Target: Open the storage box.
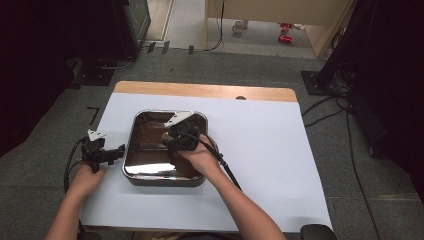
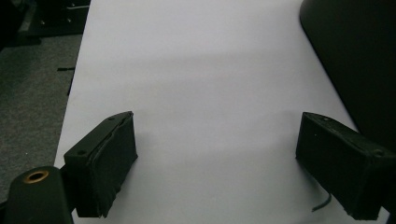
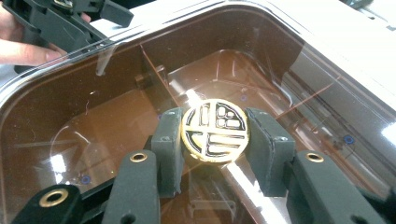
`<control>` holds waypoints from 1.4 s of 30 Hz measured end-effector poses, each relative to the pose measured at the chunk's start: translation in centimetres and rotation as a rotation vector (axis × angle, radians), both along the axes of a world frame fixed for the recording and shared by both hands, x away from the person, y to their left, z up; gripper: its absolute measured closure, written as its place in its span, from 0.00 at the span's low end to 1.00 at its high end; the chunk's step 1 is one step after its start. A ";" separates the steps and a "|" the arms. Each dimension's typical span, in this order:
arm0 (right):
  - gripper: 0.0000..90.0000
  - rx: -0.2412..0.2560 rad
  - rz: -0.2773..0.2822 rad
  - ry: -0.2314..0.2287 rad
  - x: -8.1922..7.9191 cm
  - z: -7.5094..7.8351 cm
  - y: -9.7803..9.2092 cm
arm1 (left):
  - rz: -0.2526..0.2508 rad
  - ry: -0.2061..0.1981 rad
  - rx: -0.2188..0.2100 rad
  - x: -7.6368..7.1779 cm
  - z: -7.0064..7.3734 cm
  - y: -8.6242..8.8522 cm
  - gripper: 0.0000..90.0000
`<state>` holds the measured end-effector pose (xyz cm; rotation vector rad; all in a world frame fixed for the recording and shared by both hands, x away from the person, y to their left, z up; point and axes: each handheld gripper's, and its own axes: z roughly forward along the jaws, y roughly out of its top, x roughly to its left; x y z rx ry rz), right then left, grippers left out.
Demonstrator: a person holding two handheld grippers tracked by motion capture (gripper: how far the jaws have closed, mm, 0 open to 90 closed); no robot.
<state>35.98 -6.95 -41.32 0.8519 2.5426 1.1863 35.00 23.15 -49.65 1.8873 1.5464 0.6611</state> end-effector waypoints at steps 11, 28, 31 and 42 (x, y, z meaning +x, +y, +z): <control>0.65 -0.003 0.029 -0.018 -0.9 2.2 -0.4 | -0.001 0.003 0.000 0.0 0.0 0.0 0.14; 0.65 0.003 0.006 -0.012 -2.0 3.9 -5.1 | -0.001 0.003 0.000 0.0 0.0 0.0 0.14; 0.65 0.011 0.003 -0.008 -2.2 3.9 -5.9 | -0.001 0.003 0.000 0.0 0.0 0.0 0.14; 0.65 0.014 -0.049 -0.007 -3.1 3.8 -10.5 | -0.001 0.003 0.000 0.0 0.0 0.0 0.14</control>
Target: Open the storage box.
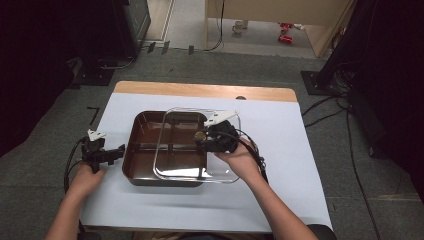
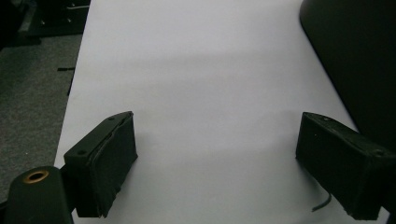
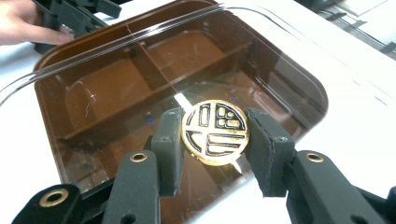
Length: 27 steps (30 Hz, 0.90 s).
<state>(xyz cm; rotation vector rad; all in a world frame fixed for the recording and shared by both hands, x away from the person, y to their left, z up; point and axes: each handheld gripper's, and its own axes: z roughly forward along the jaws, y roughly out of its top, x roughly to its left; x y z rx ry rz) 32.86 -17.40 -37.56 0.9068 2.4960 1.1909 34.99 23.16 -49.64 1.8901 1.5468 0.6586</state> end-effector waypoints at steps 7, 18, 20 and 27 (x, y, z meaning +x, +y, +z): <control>0.65 -0.001 -0.052 -0.006 -0.3 -0.1 -2.9 | 0.002 -0.002 -0.001 0.0 0.0 0.0 0.14; 0.65 0.003 -0.124 -0.005 -0.5 -0.7 -6.9 | 0.001 -0.002 0.000 0.0 0.0 0.0 0.14; 0.65 0.004 -0.136 -0.004 -0.4 -0.9 -7.5 | 0.001 -0.002 0.000 0.0 0.0 0.0 0.14; 0.65 -0.014 -0.194 -0.003 -0.2 -1.7 -9.8 | 0.001 -0.002 0.000 0.0 0.0 0.0 0.14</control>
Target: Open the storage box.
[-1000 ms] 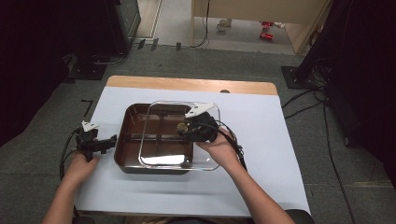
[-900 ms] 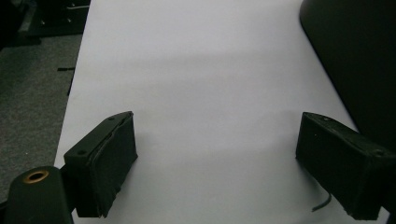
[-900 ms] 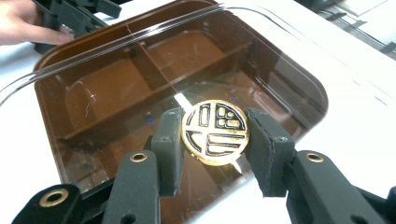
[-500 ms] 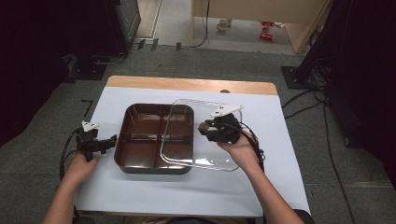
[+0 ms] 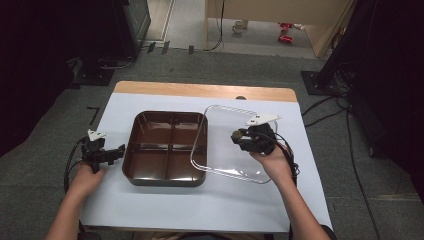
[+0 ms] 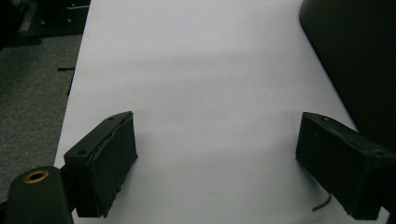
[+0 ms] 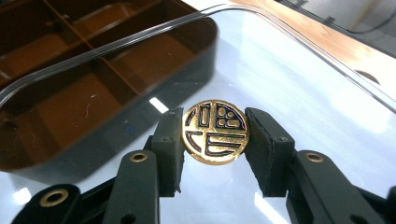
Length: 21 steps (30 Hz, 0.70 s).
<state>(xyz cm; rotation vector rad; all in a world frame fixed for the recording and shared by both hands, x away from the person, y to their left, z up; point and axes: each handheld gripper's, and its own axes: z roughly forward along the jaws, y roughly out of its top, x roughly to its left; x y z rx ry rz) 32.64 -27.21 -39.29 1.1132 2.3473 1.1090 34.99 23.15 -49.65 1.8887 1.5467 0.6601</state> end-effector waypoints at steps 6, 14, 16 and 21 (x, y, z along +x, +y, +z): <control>0.65 0.011 -0.061 0.010 0.2 -1.2 -2.2 | 0.000 0.000 0.000 0.0 0.0 0.0 0.14; 0.65 -0.001 -0.124 0.022 0.6 -2.4 -4.2 | 0.000 0.000 0.000 0.0 0.0 0.0 0.14; 0.65 0.002 -0.138 0.022 0.9 -2.6 -4.6 | 0.000 0.000 0.000 0.0 0.0 0.0 0.14; 0.65 -0.003 -0.204 0.025 2.2 -3.6 -6.1 | 0.000 0.000 0.000 0.0 0.0 0.0 0.14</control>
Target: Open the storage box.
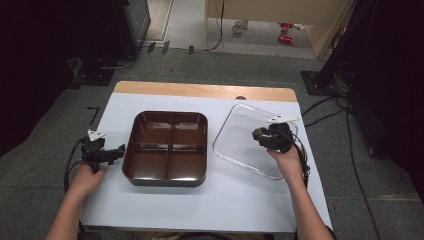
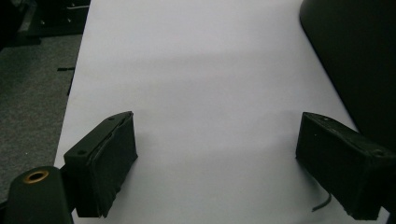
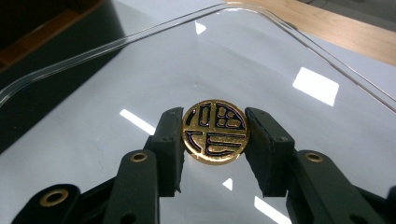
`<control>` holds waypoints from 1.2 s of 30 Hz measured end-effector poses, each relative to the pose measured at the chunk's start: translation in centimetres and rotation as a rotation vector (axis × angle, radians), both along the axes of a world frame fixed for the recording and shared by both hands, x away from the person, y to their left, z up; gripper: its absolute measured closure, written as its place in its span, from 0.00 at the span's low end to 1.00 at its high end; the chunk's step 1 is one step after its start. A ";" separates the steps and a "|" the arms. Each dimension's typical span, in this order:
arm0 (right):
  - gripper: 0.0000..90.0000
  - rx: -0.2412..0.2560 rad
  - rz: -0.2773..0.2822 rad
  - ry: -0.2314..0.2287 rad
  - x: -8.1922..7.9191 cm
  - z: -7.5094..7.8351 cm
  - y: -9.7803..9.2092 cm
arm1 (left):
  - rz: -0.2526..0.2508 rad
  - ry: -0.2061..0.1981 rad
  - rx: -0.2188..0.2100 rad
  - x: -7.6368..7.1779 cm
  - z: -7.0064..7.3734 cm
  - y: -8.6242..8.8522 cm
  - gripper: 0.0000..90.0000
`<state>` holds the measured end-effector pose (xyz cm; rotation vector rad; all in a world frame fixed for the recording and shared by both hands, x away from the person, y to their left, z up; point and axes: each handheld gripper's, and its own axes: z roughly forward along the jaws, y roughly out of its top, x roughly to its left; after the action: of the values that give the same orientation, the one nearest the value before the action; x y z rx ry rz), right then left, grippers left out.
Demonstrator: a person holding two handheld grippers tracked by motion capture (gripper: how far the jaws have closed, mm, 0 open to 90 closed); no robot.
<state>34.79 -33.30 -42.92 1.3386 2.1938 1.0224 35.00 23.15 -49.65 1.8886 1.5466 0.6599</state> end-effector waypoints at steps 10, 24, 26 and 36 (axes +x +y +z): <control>0.65 -0.014 -0.063 0.017 2.5 -2.1 -0.8 | 0.000 0.000 0.000 0.0 0.0 0.0 0.14; 0.65 -0.006 -0.146 0.042 4.6 -4.5 -1.6 | -0.001 0.001 0.001 0.0 0.0 0.0 0.14; 0.65 -0.011 -0.156 0.045 4.7 -4.8 -1.6 | -0.001 0.001 0.001 0.0 0.0 0.0 0.14; 0.50 0.027 -0.172 0.013 4.1 -3.8 -1.6 | -0.001 0.001 0.000 0.0 0.0 0.0 0.14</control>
<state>38.84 -34.91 -46.68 1.5205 2.0391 0.9838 34.99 23.17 -49.64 1.8903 1.5459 0.6589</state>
